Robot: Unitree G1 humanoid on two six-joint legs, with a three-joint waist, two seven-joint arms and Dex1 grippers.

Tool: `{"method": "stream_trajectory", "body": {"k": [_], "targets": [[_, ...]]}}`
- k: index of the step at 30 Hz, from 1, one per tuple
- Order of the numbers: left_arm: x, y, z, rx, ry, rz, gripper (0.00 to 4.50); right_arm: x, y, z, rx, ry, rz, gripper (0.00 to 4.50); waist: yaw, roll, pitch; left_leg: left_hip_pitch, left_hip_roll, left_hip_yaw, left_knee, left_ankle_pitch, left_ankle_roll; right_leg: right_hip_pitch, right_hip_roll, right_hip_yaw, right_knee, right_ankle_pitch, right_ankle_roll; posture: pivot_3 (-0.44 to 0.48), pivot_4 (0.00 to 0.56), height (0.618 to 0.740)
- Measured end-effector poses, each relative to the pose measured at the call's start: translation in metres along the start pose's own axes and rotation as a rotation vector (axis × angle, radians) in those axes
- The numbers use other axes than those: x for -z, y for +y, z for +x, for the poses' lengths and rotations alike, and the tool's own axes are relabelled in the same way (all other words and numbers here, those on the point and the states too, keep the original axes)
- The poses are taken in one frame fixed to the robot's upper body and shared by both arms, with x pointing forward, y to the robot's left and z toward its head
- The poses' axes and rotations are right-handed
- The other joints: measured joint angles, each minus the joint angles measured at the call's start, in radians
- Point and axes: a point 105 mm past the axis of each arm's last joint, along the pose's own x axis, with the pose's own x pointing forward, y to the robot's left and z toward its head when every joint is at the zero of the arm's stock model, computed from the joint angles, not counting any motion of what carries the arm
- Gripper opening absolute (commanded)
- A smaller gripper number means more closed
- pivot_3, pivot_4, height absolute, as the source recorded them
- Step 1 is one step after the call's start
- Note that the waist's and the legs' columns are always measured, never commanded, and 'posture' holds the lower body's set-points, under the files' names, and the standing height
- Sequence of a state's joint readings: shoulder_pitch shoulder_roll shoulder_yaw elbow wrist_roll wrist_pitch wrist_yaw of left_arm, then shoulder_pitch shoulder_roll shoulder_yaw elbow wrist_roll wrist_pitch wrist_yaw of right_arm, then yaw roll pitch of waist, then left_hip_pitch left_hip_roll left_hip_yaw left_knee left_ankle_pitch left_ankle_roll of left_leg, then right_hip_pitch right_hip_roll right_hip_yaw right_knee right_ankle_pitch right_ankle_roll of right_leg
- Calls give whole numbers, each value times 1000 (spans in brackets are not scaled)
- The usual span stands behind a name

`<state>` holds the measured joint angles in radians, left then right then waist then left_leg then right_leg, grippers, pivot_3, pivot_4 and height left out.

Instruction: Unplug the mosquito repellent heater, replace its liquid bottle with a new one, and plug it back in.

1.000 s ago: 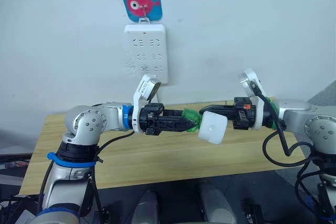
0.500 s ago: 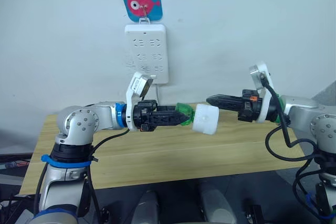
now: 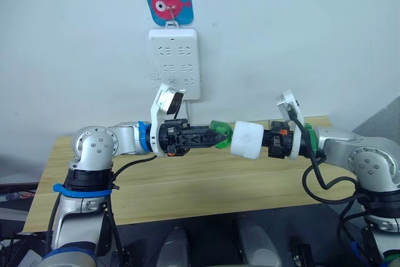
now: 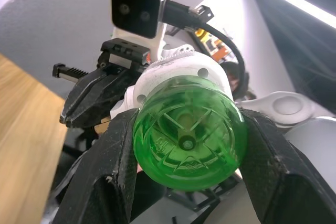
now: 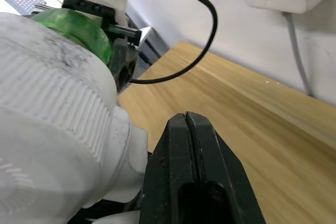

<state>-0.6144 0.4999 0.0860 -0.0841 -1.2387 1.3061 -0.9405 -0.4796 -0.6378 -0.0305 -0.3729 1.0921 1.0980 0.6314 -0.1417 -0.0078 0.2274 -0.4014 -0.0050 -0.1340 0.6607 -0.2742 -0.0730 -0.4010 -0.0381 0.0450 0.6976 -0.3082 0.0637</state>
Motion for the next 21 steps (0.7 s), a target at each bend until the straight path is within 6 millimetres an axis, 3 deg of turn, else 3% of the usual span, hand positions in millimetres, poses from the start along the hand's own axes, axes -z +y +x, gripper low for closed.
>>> {"method": "stream_trajectory", "body": {"k": [21], "targets": [[-9,-2,3,6,-57,30,2324,3,14,-1,-67,-15,127,0,-1,0,0,0,0,0,0,0,0,0,0,0,0,0,0,-208,205,734]]}}
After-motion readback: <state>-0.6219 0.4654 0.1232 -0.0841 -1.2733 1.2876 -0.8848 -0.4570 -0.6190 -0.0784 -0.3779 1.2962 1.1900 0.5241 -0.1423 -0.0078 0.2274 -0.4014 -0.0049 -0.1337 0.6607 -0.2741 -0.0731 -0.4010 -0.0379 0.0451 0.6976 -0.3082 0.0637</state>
